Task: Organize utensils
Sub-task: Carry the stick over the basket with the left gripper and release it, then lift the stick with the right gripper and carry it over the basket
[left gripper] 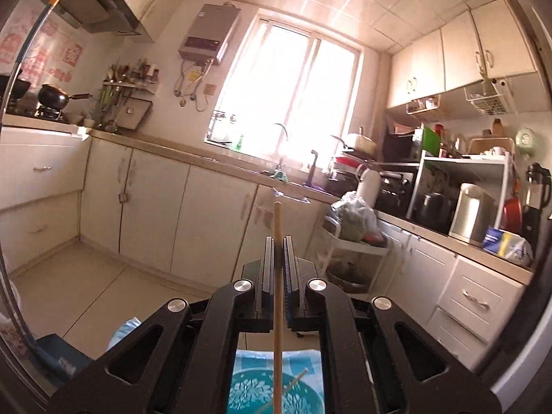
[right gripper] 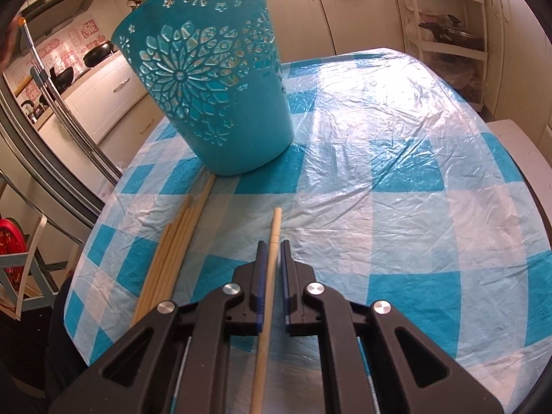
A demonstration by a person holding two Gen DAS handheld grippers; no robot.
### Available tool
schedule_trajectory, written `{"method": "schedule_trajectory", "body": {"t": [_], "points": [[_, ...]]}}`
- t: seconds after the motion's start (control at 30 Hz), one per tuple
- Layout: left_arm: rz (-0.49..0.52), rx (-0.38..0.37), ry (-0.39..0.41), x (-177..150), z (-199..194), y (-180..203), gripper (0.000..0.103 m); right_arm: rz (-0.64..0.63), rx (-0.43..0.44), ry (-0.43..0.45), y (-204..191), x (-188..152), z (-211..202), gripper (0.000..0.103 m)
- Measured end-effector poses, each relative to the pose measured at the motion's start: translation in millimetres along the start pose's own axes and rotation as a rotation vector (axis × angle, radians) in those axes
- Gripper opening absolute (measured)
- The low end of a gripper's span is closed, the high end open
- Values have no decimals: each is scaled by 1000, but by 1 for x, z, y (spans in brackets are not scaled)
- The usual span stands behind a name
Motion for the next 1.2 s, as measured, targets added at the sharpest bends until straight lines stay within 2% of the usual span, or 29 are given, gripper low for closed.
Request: {"method": "schedule_trajectory", "body": {"t": [0.13, 0.33, 0.47, 0.63, 0.67, 0.7, 0.73, 0.77, 0.8, 0.93, 1.0, 1.07, 1.2], "points": [[-10, 47, 10, -13, 27, -8, 5, 19, 20, 3, 3, 0, 0, 7], [12, 120, -41, -52, 55, -33, 5, 30, 29, 2, 4, 0, 0, 7], [75, 148, -114, -83, 60, -42, 5, 9, 15, -3, 2, 0, -1, 9], [128, 168, -198, -98, 51, -49, 7, -11, 11, -21, -1, 1, -1, 13], [134, 175, -209, -98, 49, -52, 12, -9, 15, -28, -2, 1, -2, 17], [140, 187, -221, -97, 43, -58, 25, -9, 21, -33, -2, 2, -2, 23], [143, 196, -226, -95, 39, -61, 33, -13, 23, -40, -4, 2, -3, 25], [144, 212, -222, -92, 34, -65, 48, -25, 17, -48, -6, 2, -3, 28], [140, 230, -206, -88, 25, -70, 56, -35, 8, -53, -7, 2, -3, 29], [110, 253, -204, -78, -4, -87, 68, -89, -46, -77, -15, 2, -2, 28], [83, 268, -208, -78, -19, -97, 74, -142, -106, -96, -21, 3, 1, 19], [60, 275, -233, -81, -30, -105, 76, -230, -176, -119, -29, 3, 3, 8], [35, 287, -286, -93, -51, -118, 80, -223, -155, -131, -25, 3, -2, 6]]}}
Point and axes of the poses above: each gripper's, at about its wrist camera, not at the fingertips, and z roughly the way its jaws point, y to its right, x to its top, the point moved 3 cm from there along z, roughly the way its jaws point, and after that the axes turned 10 degrees about -z, right-handed, at the moved point
